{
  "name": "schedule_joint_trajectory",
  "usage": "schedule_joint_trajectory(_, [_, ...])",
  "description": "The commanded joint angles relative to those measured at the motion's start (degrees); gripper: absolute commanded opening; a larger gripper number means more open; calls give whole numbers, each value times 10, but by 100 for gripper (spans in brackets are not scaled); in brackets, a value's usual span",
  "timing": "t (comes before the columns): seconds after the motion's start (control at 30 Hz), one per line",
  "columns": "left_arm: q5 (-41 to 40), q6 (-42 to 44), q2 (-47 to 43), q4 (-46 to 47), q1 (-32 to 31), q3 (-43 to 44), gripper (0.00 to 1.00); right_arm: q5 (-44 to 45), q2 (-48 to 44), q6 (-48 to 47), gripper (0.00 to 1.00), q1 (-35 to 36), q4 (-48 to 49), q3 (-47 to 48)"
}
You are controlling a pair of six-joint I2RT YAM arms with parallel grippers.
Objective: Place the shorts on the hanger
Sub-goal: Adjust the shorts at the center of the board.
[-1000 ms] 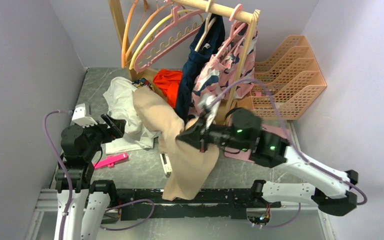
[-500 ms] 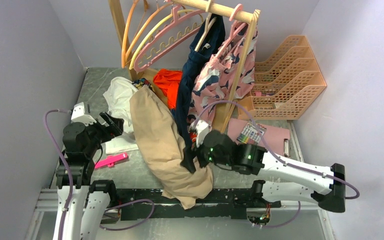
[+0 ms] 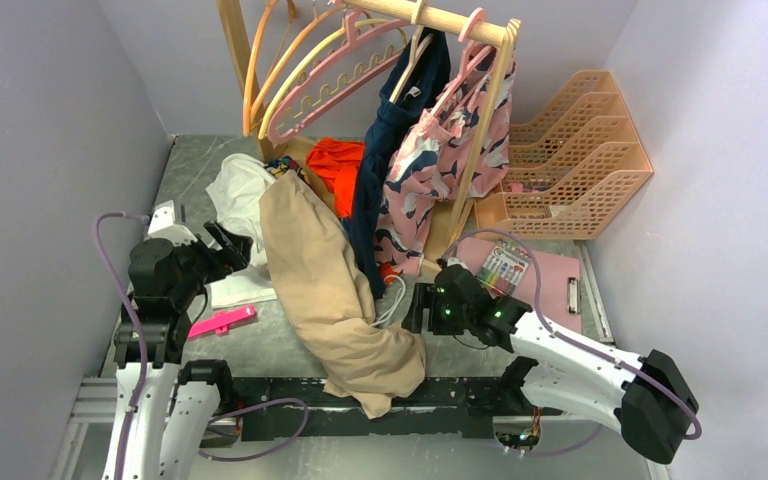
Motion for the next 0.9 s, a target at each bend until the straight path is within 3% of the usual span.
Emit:
schedule_joint_trajectory(0.0, [21, 7, 4, 20, -3, -1, 90, -45, 4, 45, 74, -3, 49, -28])
schedule_joint_trajectory(0.3, [23, 7, 1, 21, -3, -2, 90, -65, 6, 39, 41, -3, 67, -66])
schedule_joint_trajectory(0.53, [23, 7, -2, 19, -3, -1, 90, -27, -23, -11, 0, -3, 43, -14])
schedule_joint_trajectory(0.73, [16, 5, -4, 18, -3, -1, 89, 25, -90, -134, 0, -3, 13, 157])
schedule_joint_trajectory(0.87, [11, 3, -9, 17, -3, -1, 89, -70, -119, -226, 0, -3, 85, 284])
